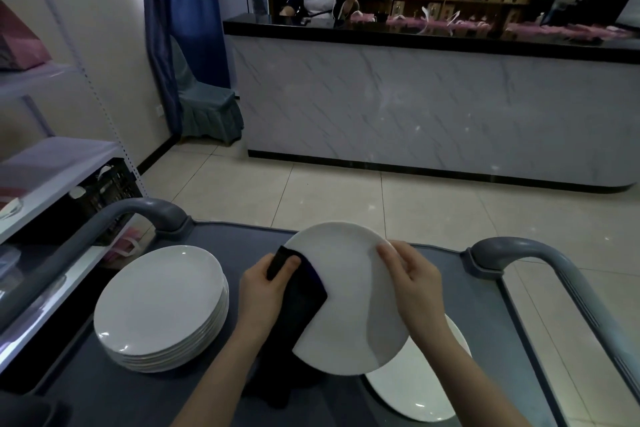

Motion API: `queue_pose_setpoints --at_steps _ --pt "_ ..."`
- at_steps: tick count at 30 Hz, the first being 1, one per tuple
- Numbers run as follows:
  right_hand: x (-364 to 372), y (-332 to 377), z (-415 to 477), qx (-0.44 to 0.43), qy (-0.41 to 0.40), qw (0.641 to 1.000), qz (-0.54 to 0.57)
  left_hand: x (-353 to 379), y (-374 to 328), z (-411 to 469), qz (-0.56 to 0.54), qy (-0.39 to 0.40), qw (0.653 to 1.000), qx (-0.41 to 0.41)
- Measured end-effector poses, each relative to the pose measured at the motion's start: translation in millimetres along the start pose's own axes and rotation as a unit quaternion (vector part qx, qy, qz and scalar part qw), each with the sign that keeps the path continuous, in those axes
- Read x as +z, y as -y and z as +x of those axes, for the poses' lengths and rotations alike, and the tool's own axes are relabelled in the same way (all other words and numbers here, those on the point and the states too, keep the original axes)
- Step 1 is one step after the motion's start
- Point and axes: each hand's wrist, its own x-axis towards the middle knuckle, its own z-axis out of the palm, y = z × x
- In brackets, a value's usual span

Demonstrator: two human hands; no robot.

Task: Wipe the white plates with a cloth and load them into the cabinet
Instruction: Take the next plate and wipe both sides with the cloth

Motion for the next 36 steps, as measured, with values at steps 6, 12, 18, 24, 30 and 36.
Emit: queue_pose_setpoints --at_steps 6,12,18,24,30,36 --pt "-9 7 15 -0.09 0.096 0.986 -0.104 0 -19 14 0.067 0.067 0.99 0.105" --pt "-2 7 15 -0.137 0.144 0.97 -0.139 11 -32 19 0.125 0.125 0.969 0.173" --pt "6 -1 -6 0.014 -0.043 0.999 0.022 7 -8 1 0.027 -0.085 0.996 0.014" --pt "-14 -5 9 -0.005 0.106 0.988 -0.11 3 -4 -2 0.05 -0.025 0.996 0.068" --pt "-5 4 15 -0.101 0.209 0.954 -0.189 15 -26 -1 0.098 0.091 0.978 0.159" --pt "-5 -23 -8 0.055 0.013 0.998 -0.015 6 -5 -6 0.042 -0.007 0.997 0.069"
